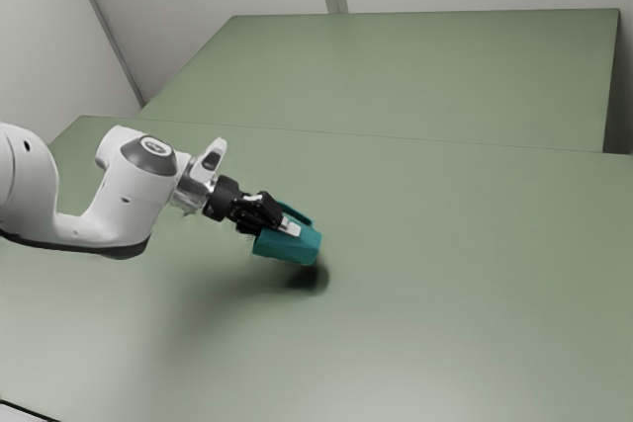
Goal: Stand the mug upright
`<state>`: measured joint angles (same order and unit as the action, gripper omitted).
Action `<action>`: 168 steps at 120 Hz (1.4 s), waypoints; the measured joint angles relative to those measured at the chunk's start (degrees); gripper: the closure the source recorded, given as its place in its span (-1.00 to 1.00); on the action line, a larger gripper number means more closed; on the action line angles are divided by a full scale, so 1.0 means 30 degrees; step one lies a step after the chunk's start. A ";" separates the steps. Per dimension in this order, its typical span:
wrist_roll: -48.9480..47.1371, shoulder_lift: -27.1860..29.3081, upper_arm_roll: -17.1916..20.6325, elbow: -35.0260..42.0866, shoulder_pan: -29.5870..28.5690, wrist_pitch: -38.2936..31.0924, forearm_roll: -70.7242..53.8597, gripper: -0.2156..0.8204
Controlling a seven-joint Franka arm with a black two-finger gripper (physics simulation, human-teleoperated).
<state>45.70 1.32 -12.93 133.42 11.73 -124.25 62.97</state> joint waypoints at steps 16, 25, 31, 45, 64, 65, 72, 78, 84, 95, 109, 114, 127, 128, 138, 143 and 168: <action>-0.0869 0.0198 0.0585 -0.1840 -0.0249 -0.0121 -0.3526 0.91; -0.1626 0.0193 0.0832 -0.2706 -0.0162 -0.0142 -0.6434 0.92; -0.2200 0.0195 0.1101 -0.3195 -0.0165 -0.0127 -0.8536 0.92; -0.3553 0.0246 0.1504 -0.3782 0.0121 -0.0060 -1.3153 0.92; -0.5077 0.0232 0.2001 -0.3989 0.0342 -0.0006 -1.7680 0.92; -0.5148 0.0227 0.2014 -0.3991 0.0356 -0.0004 -1.7872 0.92; -0.5618 0.0160 0.2067 -0.3999 0.0447 0.0010 -1.9000 0.92; -0.5988 0.0049 0.2085 -0.4002 0.0493 0.0014 -1.9788 0.92; -0.6326 -0.0096 0.2096 -0.4016 0.0503 0.0016 -2.0393 0.92; -0.6881 -0.0457 0.2126 -0.4030 0.0448 -0.0012 -2.1097 0.92; -0.7522 -0.0844 0.2033 -0.4012 0.0479 -0.0023 -2.1483 0.92; -0.7731 -0.1028 0.2035 -0.3999 0.0433 -0.0028 -2.1557 0.92; -0.8204 -0.1354 0.2031 -0.3964 0.0185 -0.0083 -2.1693 0.92; -0.8235 -0.1367 0.2021 -0.3957 0.0168 -0.0091 -2.1700 0.92; -0.8516 -0.1435 0.1906 -0.3925 -0.0046 -0.0195 -2.1840 0.92; -0.8640 -0.1486 0.1872 -0.3920 -0.0173 -0.0249 -2.1973 0.92; -0.9049 -0.1915 0.1811 -0.3944 -0.0394 -0.0624 -2.2498 0.92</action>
<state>18.55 -4.43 -7.49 121.59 10.55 -126.12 -4.53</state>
